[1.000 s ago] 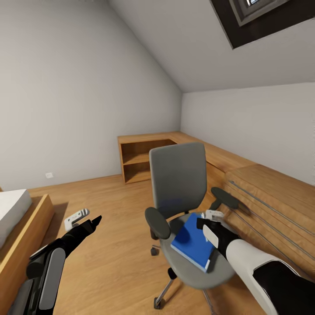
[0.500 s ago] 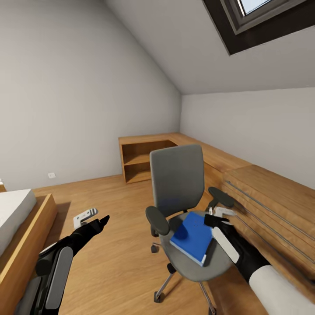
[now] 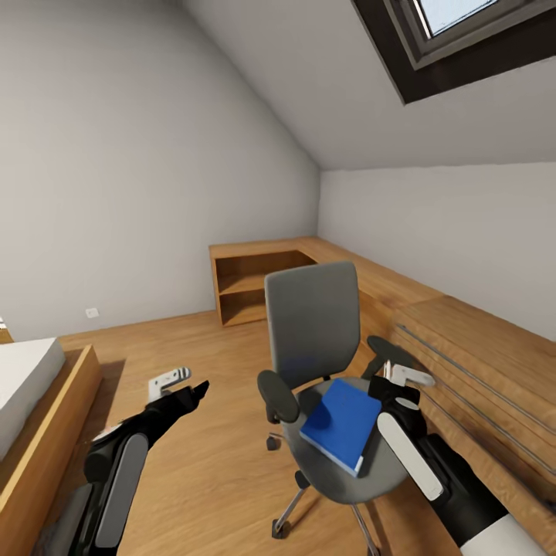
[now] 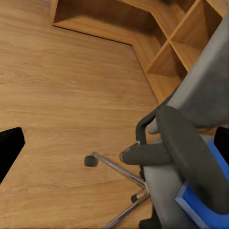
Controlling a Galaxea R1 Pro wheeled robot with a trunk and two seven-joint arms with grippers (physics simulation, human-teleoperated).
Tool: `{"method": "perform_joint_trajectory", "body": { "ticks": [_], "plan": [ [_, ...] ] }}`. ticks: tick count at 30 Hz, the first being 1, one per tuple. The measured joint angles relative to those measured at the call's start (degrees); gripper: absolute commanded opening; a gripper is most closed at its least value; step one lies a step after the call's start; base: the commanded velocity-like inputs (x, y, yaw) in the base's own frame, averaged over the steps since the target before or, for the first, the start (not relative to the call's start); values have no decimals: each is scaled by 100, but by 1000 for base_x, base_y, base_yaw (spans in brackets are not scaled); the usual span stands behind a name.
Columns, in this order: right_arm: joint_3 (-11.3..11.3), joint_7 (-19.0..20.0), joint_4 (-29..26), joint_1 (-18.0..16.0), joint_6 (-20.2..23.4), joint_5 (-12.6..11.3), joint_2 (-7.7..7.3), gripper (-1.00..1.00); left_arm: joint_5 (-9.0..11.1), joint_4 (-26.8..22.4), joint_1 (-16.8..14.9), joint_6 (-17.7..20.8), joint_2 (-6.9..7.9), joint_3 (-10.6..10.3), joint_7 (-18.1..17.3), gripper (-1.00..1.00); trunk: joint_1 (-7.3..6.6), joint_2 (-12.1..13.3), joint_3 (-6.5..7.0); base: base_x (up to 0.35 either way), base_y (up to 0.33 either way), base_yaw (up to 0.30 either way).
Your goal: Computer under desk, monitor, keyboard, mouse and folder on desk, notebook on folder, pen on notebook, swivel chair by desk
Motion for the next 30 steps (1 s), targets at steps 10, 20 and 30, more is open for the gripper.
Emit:
{"method": "perform_joint_trajectory", "body": {
  "ticks": [10,20,30],
  "plan": [
    [1,-32,-302,27,-6,-9,16,-100,-8,45,0,16,0,-707,554,100,-220,401,180,0,0,0],
    [1,-50,-303,97,-38,-10,20,-100,-7,104,0,19,-8,-1173,1027,100,-439,802,359,0,0,-94],
    [-14,-43,-283,99,-44,-4,2,-100,-17,106,-1,19,-1,-1389,1028,100,-638,1165,536,0,0,-122]
  ]
}}
